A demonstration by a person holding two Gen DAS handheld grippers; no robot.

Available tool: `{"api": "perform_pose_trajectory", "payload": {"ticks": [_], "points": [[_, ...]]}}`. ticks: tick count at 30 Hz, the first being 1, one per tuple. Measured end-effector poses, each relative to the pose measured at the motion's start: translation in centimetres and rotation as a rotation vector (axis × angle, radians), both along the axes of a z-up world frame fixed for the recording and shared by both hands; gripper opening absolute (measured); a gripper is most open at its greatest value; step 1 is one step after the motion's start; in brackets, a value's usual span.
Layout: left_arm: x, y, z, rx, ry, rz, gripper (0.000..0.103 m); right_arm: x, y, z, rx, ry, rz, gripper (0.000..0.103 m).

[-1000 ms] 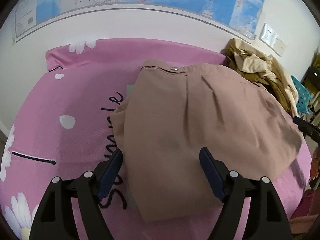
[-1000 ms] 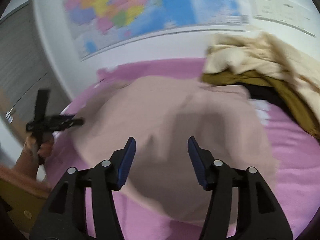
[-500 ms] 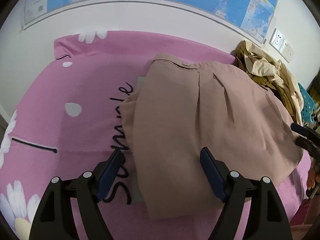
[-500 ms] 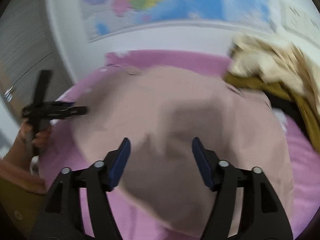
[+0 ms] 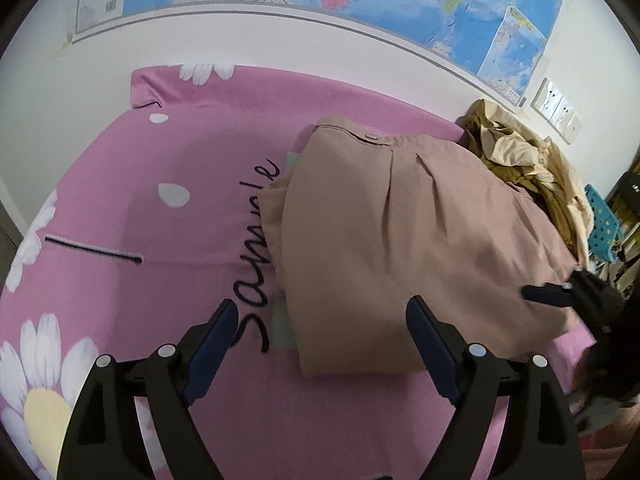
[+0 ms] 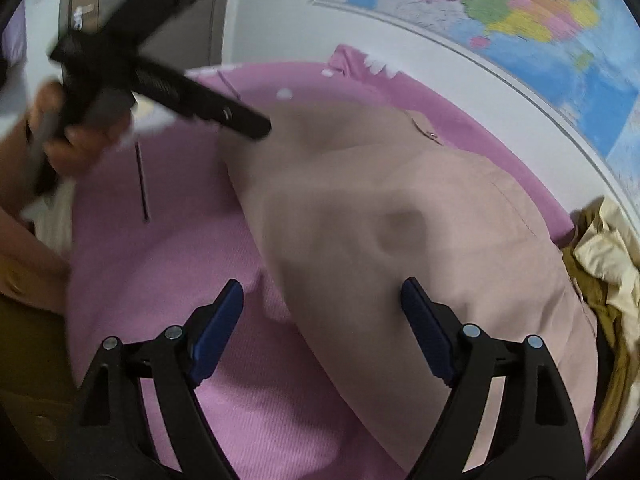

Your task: Fold large clothes

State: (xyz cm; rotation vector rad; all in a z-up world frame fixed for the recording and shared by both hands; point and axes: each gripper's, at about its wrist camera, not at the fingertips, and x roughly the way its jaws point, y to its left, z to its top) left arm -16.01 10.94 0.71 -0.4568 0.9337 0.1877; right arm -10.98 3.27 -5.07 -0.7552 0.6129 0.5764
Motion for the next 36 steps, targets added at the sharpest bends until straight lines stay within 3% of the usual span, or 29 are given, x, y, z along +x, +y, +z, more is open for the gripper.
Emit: {"api": "perform_pose_trajectory", "payload": {"ticks": [1,3,8,11,17,22,32,34,36], "points": [[-0.3,-0.1,0.0,-0.015,-0.003,-0.004,0.083,0.2,0.1,-0.5,-0.03,-0.024,-0.014,0.072],[-0.9,-0.3,-0.1,-0.051,-0.005,-0.015,0.083,0.8,0.0,-1.1,-0.062,-0.044,-0.041,0.055],[-1.9,-1.6,-0.5,-0.128,-0.008,-0.075,0.083,1.6,-1.3,0.7,0.06,0.014,-0.058,0.035],[-1.7,-2.5,-1.1,-0.208,-0.029,-0.118,0.083,2.3,-2.2,2.3,0.145,0.039,-0.08,0.029],[0.6,-2.9,-2.1,-0.344,-0.075,-0.11,0.083,2.9,-2.9,3.4,0.245,0.08,-0.115,0.028],[1.9,-0.6,-3.5,-0.559,-0.153,-0.005,0.084,2.8,-2.9,2.9,0.25,0.091,-0.116,0.029],[6.1,-0.6,-3.4,-0.601,-0.155,0.015,0.084,3.5,-3.7,2.4,0.336,0.158,-0.13,0.033],[6.9,-0.5,-3.6,-0.571,-0.135,0.015,0.08,3.7,-3.9,2.5,0.357,0.168,-0.138,0.034],[7.5,-0.6,-4.0,-0.539,-0.108,0.014,0.065,3.6,-4.4,2.7,0.393,0.183,-0.143,0.04]]}}
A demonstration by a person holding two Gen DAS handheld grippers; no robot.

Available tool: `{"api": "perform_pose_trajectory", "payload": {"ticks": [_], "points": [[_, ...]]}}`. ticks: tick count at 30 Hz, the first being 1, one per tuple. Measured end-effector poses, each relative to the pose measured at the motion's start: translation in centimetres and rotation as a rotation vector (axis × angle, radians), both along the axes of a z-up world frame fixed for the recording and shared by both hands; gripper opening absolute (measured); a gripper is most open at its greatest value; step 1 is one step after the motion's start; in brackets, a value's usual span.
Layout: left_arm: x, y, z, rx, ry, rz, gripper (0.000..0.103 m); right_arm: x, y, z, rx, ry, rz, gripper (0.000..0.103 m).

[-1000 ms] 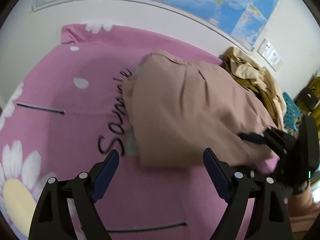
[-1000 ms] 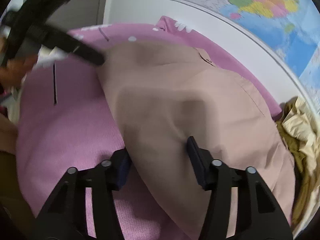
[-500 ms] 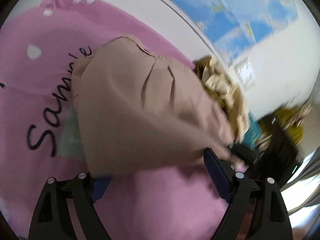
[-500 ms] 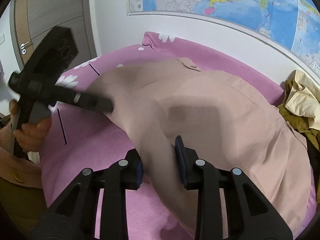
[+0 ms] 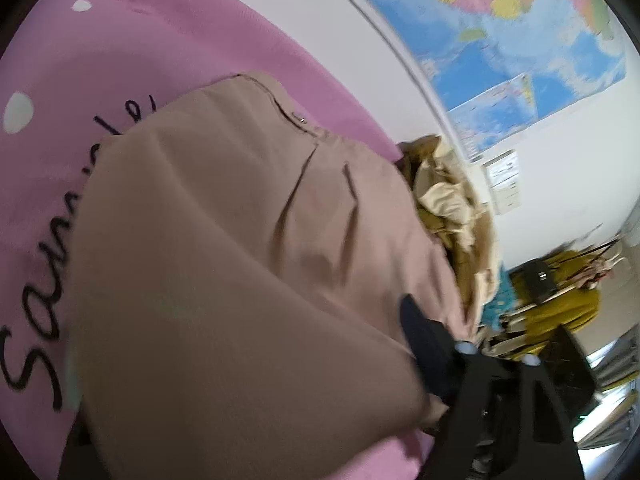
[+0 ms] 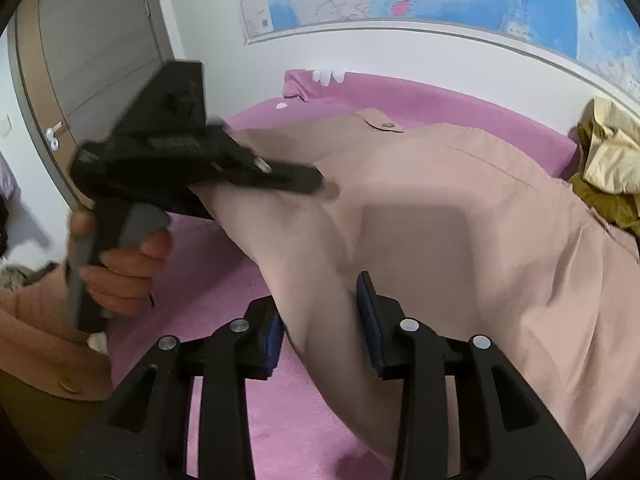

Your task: Fold large clothes

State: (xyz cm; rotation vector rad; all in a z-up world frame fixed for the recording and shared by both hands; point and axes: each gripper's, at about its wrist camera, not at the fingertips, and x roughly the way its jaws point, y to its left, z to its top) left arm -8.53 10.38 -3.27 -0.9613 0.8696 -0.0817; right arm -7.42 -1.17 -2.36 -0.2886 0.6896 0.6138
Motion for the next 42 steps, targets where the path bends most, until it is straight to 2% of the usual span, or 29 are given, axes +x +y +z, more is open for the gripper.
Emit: {"api": "perform_pose_trajectory", "payload": {"ticks": [1,3,6,8,14,17,19,20,23,27,31,38,41,42], "points": [[0.2,0.0,0.0,0.023,0.005,0.001,0.061,-0.2,-0.3,0.2,0.016,0.006,-0.001,0.042],[0.2,0.0,-0.1,0.049,0.013,0.001,0.048,-1.1,-1.7,0.9,0.08,0.015,-0.008,0.054],[-0.2,0.4,-0.4,0.068,0.022,0.006,0.034,-2.8,-5.4,1.9,0.214,0.051,-0.04,0.058],[-0.4,0.5,-0.5,0.088,0.027,0.002,0.029,-4.1,-9.3,2.1,0.326,0.098,-0.104,0.062],[-0.8,0.4,-0.6,0.119,0.013,-0.009,0.029,-8.1,-19.9,0.5,0.605,0.207,-0.339,0.071],[-0.7,0.2,-0.5,0.142,0.014,-0.018,0.031,-8.6,-22.5,-1.3,0.68,0.25,-0.45,0.072],[-0.6,0.0,-0.4,0.156,0.016,-0.027,0.034,-8.1,-23.4,-2.2,0.708,0.266,-0.518,0.073],[-0.5,0.0,-0.4,0.16,0.013,-0.035,0.037,-7.8,-23.6,-2.3,0.718,0.247,-0.54,0.068],[-0.4,-0.1,-0.3,0.171,0.017,-0.044,0.038,-6.7,-23.1,-2.0,0.717,0.207,-0.573,0.073],[-0.4,0.1,-0.4,0.154,0.01,-0.048,0.041,-5.1,-22.1,-2.0,0.653,0.149,-0.647,0.075],[-0.3,-0.1,-0.3,0.156,0.001,-0.053,0.047,-4.3,-22.1,-2.1,0.685,0.088,-0.701,0.077],[0.0,-0.4,-0.1,0.176,-0.003,-0.053,0.05,-3.2,-21.9,-1.8,0.806,0.034,-0.686,0.079],[0.2,-0.4,-0.1,0.19,-0.008,-0.046,0.051,-2.4,-21.8,-1.7,0.787,0.037,-0.695,0.078],[0.3,-0.6,-0.1,0.199,-0.011,-0.049,0.056,-2.1,-21.6,-1.7,0.779,0.04,-0.696,0.078]]}}
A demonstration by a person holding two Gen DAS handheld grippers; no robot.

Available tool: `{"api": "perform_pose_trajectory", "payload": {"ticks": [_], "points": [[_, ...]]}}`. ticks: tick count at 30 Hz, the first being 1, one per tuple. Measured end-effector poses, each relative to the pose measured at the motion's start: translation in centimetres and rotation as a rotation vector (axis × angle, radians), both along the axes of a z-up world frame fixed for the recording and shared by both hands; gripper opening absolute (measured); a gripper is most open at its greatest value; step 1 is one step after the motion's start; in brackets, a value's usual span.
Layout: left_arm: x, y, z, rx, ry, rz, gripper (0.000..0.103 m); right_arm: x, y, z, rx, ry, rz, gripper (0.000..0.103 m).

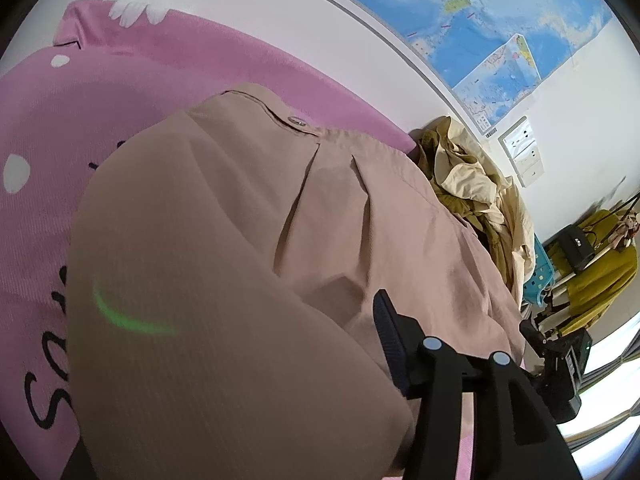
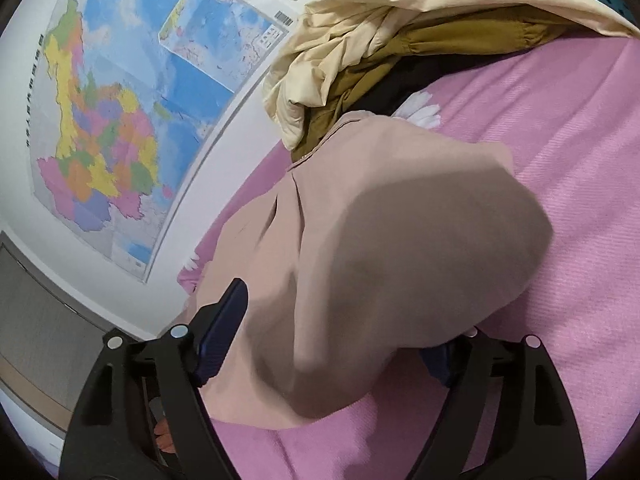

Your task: Fold large clothes

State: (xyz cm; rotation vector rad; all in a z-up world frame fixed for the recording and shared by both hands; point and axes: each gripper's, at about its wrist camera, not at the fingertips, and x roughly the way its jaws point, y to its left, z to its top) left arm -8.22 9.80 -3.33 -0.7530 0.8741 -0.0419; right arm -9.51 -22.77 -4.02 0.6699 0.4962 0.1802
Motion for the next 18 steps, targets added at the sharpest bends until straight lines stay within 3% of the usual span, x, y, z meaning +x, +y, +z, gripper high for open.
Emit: {"api": "perform_pose_trajectory", "payload": {"ticks": [3,4,5,6,8,9,11,13,15,18], "points": [[0.6,-0.7,0.3,0.035,-0.001,-0.026,0.064,0.7,0.3,0.1,-0.006,0.005,0.0,0.074],[0.7,-0.9,0.4,0.049,0.007,-0.028,0.063,1.0,0.4,0.1,-0.01,0.008,-0.002,0.068],[0.9,-1.0,0.4,0.057,0.013,-0.03,0.062,1.1,0.3,0.0,-0.001,0.007,0.0,0.052],[1.0,-1.0,0.4,0.067,0.026,-0.024,0.054,1.3,0.3,-0.1,0.006,0.008,0.013,0.034],[1.0,-0.5,0.3,0.081,0.058,0.003,0.039,1.3,0.0,-0.2,0.027,0.006,0.029,0.026],[0.8,-0.3,0.2,0.076,0.064,0.01,0.032,1.2,0.1,-0.1,0.024,-0.002,0.042,0.026],[0.6,0.1,0.0,0.057,0.061,0.013,0.03,1.4,0.0,-0.2,0.025,0.009,0.056,0.03],[0.5,0.3,-0.2,0.037,0.053,0.009,0.031,1.6,-0.4,-0.6,0.061,0.018,0.044,0.049],[0.7,0.4,-0.2,0.019,0.048,0.01,0.039,2.1,-0.6,-0.8,0.087,0.014,0.052,0.052],[1.2,0.4,-0.1,0.015,0.049,0.005,0.041,2.8,-0.1,-0.7,0.073,0.01,0.06,0.054]]}}
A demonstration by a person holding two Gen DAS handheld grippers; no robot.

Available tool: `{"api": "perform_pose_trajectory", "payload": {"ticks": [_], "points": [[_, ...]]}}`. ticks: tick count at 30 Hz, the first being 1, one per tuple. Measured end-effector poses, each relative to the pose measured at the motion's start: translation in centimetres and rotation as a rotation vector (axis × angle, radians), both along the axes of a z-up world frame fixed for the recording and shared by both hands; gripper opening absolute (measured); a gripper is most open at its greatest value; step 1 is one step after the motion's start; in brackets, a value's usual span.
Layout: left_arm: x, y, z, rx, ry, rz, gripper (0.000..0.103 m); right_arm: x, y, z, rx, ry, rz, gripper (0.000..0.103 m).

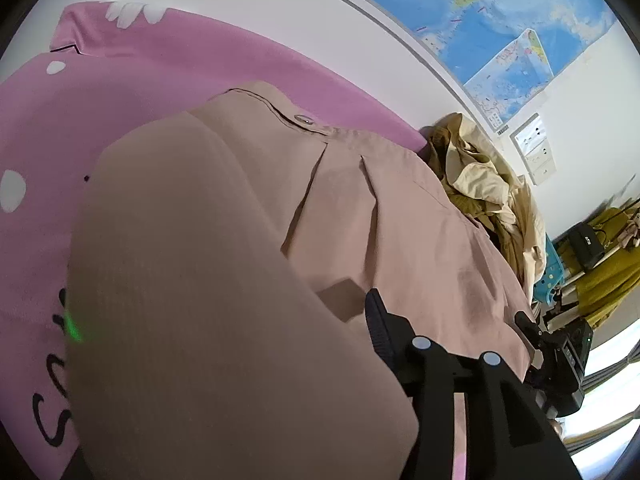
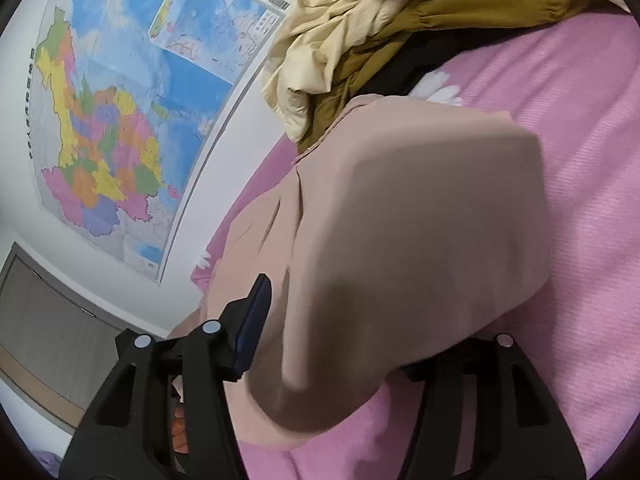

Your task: Fold large clothes

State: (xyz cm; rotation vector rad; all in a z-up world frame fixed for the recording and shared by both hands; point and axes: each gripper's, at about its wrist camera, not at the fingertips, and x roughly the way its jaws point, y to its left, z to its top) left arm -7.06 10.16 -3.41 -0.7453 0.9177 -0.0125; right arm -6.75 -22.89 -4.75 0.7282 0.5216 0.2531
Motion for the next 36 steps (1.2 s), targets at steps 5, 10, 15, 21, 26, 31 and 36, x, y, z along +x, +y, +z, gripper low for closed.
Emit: {"api": "perform_pose_trajectory", "payload": {"ticks": [5,10,15,21,26,31,36], "points": [[0.9,0.3,0.1,0.033,0.039,0.014,0.021,2.2,0.3,-0.5,0.041,0.029,0.062,0.019],[1.1,1.2,1.4,0.011,0.016,0.002,0.015,2.0,0.9,1.9,0.038,-0.035,0.106,0.016],[1.6,1.5,1.8,0.027,0.027,-0.008,0.014,2.1,1.3,2.6,0.054,-0.031,0.121,0.016],[2.1,2.2,5.6,0.063,-0.024,-0.051,0.013,1.9,3.2,6.7,0.007,-0.079,0.178,0.015],[2.3,5.2,10.7,0.141,-0.096,-0.027,0.013,3.7,6.8,12.0,-0.056,-0.166,0.262,0.015],[2.7,10.5,15.5,0.312,-0.126,0.066,0.014,8.2,11.9,15.9,-0.098,-0.225,0.353,0.016],[2.8,17.8,18.0,0.448,-0.124,0.221,0.014,13.8,19.5,19.0,-0.092,-0.315,0.458,0.015]]}}
